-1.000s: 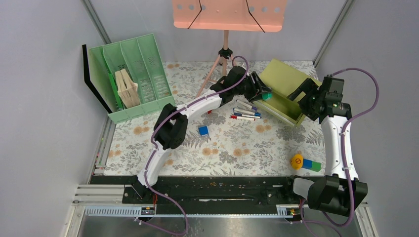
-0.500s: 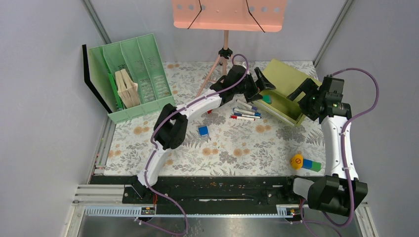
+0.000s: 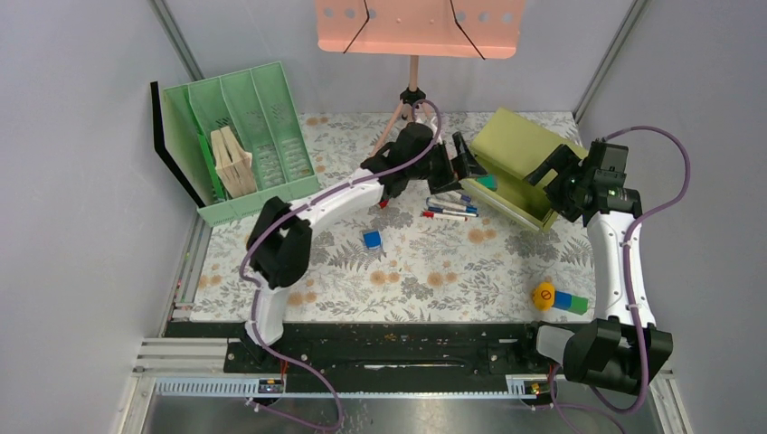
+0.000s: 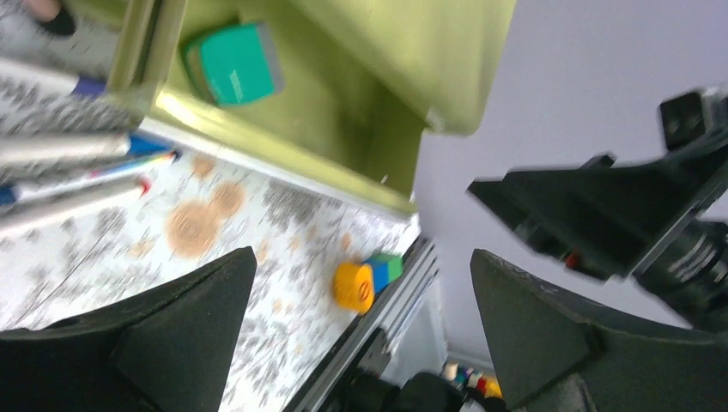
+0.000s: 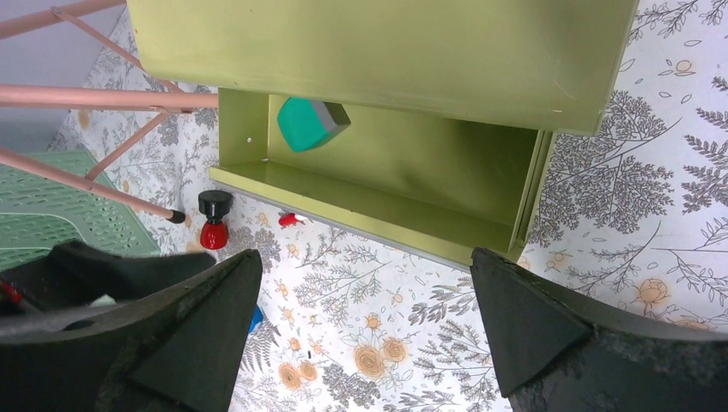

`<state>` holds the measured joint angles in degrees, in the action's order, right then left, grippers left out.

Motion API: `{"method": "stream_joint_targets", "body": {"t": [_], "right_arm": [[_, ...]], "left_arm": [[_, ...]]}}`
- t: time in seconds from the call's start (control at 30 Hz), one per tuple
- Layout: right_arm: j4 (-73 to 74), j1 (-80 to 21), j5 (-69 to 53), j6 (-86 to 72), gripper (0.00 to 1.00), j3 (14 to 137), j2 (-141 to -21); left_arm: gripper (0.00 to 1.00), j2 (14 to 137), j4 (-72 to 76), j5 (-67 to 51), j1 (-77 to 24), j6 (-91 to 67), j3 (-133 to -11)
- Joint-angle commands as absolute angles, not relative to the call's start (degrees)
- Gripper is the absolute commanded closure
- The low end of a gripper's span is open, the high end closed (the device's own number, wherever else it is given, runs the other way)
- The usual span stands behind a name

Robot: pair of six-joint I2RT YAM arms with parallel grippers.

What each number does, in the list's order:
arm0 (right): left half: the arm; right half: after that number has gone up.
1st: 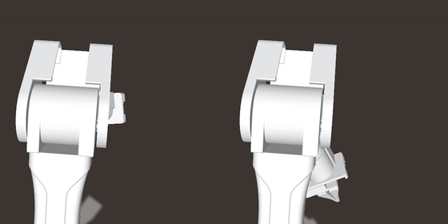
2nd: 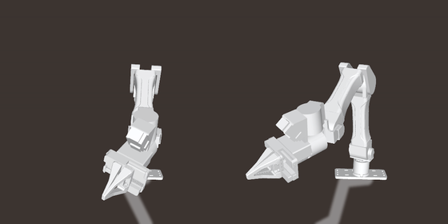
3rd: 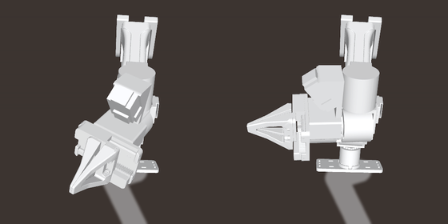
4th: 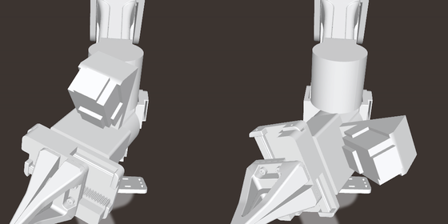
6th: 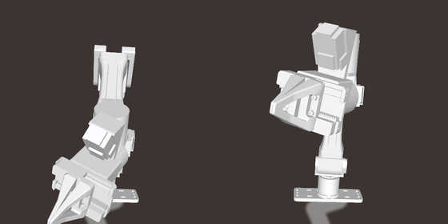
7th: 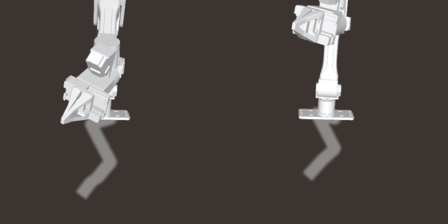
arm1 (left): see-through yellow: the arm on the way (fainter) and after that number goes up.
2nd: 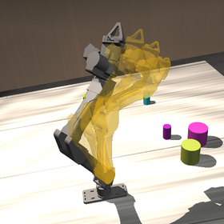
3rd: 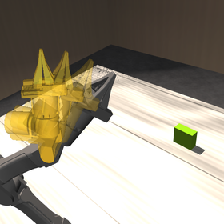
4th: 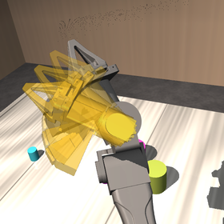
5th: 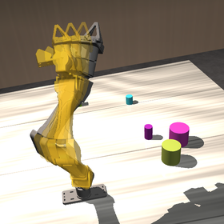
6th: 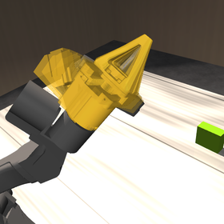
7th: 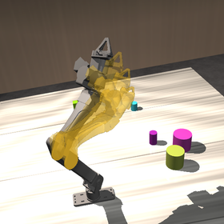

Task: Organize the desk
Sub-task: Pick up the stationery from the center of the board.

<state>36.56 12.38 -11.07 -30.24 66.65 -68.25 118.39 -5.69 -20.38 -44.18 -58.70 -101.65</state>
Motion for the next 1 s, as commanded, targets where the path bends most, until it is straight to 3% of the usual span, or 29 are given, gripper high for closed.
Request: {"method": "stream_joint_targets", "body": {"t": [0.0,0.23,0.47,0.63,0.97], "right_arm": [[35.29,12.48,-12.04,-29.96,0.0,66.13,-67.81],[35.02,12.48,-12.69,-30.47,0.01,66.07,-68.06],[35.02,12.5,-12.96,-31.27,0.01,65.6,-67.95],[34.64,12.48,-13.44,-31.69,0.01,64.84,-67.7],[34.51,12.48,-13.45,-31.63,0.01,64.77,-67.93]], "left_arm": [[0.01,108.77,-8.72,-19.01,-43.97,-51.6,-92.0],[0.01,98.33,-23.01,-7.93,-43.9,-45.95,-80.07],[0.01,100.47,-45.05,4.87,-43.87,-42.17,-80.47],[0.01,100.21,-52.03,16.88,-43.81,-43.25,-78.47],[0.01,102.93,-49.13,14.01,-41.54,-42.79,-77.43]]}}
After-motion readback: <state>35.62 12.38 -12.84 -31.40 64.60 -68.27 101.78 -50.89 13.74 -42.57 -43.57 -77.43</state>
